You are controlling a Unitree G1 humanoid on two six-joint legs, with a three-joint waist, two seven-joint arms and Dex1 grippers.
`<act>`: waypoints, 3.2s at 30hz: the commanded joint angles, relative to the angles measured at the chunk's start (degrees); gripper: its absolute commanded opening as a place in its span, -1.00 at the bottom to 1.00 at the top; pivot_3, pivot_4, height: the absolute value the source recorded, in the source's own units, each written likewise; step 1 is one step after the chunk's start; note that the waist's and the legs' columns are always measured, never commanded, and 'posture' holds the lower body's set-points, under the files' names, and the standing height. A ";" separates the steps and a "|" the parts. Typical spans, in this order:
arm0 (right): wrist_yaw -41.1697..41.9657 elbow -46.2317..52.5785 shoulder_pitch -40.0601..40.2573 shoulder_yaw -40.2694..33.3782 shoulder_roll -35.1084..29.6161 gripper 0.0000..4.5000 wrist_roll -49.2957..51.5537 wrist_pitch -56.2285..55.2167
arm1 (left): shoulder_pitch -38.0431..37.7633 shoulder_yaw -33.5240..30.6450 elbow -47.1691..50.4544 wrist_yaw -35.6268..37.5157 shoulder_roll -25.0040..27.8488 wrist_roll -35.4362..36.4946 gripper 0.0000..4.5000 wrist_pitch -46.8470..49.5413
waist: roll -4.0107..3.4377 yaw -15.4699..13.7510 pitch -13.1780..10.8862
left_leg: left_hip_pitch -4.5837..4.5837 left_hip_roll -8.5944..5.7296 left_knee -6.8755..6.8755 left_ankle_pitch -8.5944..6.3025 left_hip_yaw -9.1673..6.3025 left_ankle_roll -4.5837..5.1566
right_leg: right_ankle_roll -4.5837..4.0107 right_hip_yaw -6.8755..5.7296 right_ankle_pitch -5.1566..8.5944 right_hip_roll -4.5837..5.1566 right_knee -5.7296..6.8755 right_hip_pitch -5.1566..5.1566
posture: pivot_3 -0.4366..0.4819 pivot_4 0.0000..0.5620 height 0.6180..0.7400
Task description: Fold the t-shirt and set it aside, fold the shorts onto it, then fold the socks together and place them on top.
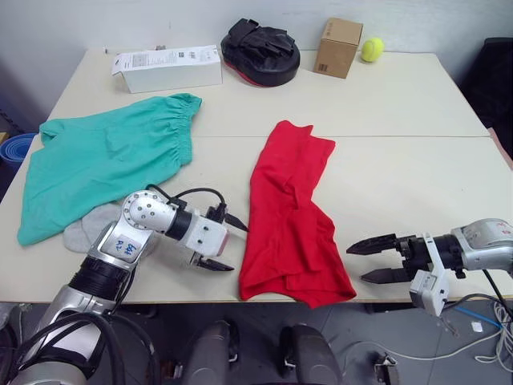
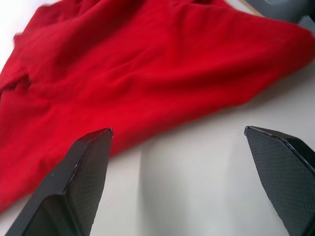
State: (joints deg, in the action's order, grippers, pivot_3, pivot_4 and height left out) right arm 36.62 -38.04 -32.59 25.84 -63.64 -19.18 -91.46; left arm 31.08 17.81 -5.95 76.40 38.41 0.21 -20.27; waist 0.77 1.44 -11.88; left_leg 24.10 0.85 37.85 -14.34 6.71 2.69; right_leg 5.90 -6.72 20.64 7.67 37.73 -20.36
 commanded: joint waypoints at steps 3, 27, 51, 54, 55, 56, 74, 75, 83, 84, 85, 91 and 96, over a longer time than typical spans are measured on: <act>-1.14 4.13 2.14 1.30 -0.25 0.99 -2.17 -1.04 | -0.47 2.17 0.20 -0.25 0.06 -1.25 1.00 -7.55 | -0.01 -0.05 0.01 | -0.01 0.00 0.01 0.00 -0.01 0.01 | 0.00 -0.01 0.00 0.01 0.00 0.02 | -0.05 -0.47 1.00; 0.34 15.67 2.54 5.84 1.74 0.55 4.13 10.30 | 4.66 6.32 -9.24 -0.87 -2.86 -1.35 -0.08 -18.07 | -0.08 0.11 0.06 | -0.85 0.02 -0.23 -0.08 -0.02 0.04 | -0.04 -0.04 0.02 0.05 -0.20 0.82 | -0.05 -0.47 1.00; 29.56 54.40 24.53 0.38 -15.57 -0.99 55.86 59.83 | -6.38 -1.97 20.05 6.54 9.93 19.90 -1.00 21.99 | -0.14 -0.01 0.02 | -0.85 0.03 -0.67 -0.15 -0.15 0.05 | -0.05 -0.11 0.02 0.12 -0.69 0.91 | -0.05 -0.47 1.00; 33.73 58.01 27.58 -3.09 -16.76 -0.99 60.12 65.82 | -8.32 -2.54 24.39 5.99 10.95 22.14 -1.00 26.60 | -0.14 -0.30 0.02 | -0.81 0.03 -0.70 -0.29 -0.21 0.04 | -0.05 -0.13 0.02 0.12 -0.79 0.90 | -0.05 -0.47 1.00; 34.86 59.03 28.61 -4.46 -16.97 -0.99 61.34 67.79 | -9.04 -2.77 25.87 5.86 11.30 23.05 -1.00 28.34 | -0.14 -0.40 0.02 | -0.81 0.03 -0.71 -0.33 -0.23 0.05 | -0.05 -0.14 0.02 0.13 -0.82 0.92 | -0.05 -0.47 1.00; 35.85 60.17 29.71 -6.00 -17.25 -0.99 62.68 69.93 | -9.75 -3.05 27.30 5.80 11.75 23.75 -1.00 29.76 | -0.14 -0.43 0.02 | -0.80 0.03 -0.71 -0.37 -0.23 0.05 | -0.05 -0.14 0.02 0.13 -0.86 0.92 | -0.05 -0.47 1.00; 42.86 55.67 18.62 -19.71 -5.86 -0.99 69.47 103.86 | 0.80 -7.53 15.59 -1.93 7.59 24.76 -1.00 41.82 | -0.19 -1.59 -0.01 | -0.50 0.00 -0.78 -0.34 -0.22 -0.03 | -0.18 -0.18 0.05 0.11 -1.38 0.82 | -0.05 -0.47 1.00; 42.63 53.80 16.10 -19.72 -4.29 -0.99 68.86 105.35 | 3.06 -7.78 12.84 -2.74 6.63 24.17 -1.00 41.98 | -0.19 -1.57 -0.01 | -0.51 0.00 -0.77 -0.28 -0.22 0.07 | -0.16 -0.20 0.04 0.10 -1.37 0.84 | -0.05 -0.47 1.00; 37.81 33.43 -4.17 -19.26 9.56 -0.99 57.85 110.19 | 17.66 -9.45 -8.24 -8.55 -0.74 19.76 -1.00 40.81 | -0.15 -1.32 -0.03 | -0.25 -0.01 -0.61 -0.20 -0.15 0.04 | 0.04 -0.36 -0.08 -0.09 -1.04 0.54 | -0.05 -0.47 1.00; 37.16 29.88 -6.68 -18.96 11.39 -0.99 55.53 109.66 | 19.53 -9.63 -11.82 -9.93 -2.17 18.61 -1.00 39.51 | -0.15 -1.36 -0.03 | -0.18 -0.01 -0.52 -0.18 -0.15 0.04 | 0.05 -0.38 -0.08 -0.10 -0.82 0.45 | -0.05 -0.47 1.00; 35.27 25.56 -9.43 -18.35 13.63 -0.99 52.03 107.74 | 21.66 -9.66 -15.93 -11.46 -3.94 17.47 -1.00 38.20 | -0.14 -1.37 -0.03 | -0.02 -0.01 -0.46 -0.14 -0.15 0.05 | 0.05 -0.39 -0.08 -0.10 -0.82 0.30 | -0.05 -0.47 1.00; 32.02 12.24 -16.42 -17.15 21.10 -0.99 41.02 103.79 | 28.17 -8.98 -31.27 -13.76 -10.68 12.28 -1.00 30.27 | -0.10 -1.54 -0.05 | 0.23 -0.21 -0.42 0.09 0.03 0.18 | 0.17 -0.64 -0.15 -0.11 -0.21 -0.11 | -0.05 -0.47 1.00; 30.13 6.51 -18.91 -18.95 24.68 -0.99 37.33 104.28 | 33.98 -9.49 -44.25 -15.82 -15.91 8.78 -1.00 24.37 | -0.09 -1.28 -0.06 | 0.33 -0.26 -0.41 0.10 0.06 0.22 | 0.25 -0.74 -0.19 -0.12 -0.20 -0.20 | -0.05 -0.47 1.00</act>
State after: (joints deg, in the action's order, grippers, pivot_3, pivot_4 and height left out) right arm 67.10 -31.26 -49.96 8.82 -38.68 18.73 13.53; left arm 62.72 9.58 -48.64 61.22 22.64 9.70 6.24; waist 0.68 0.16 -11.94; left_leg 24.45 0.60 37.44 -14.24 6.77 2.91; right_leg 6.15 -7.45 20.45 7.55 37.53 -20.59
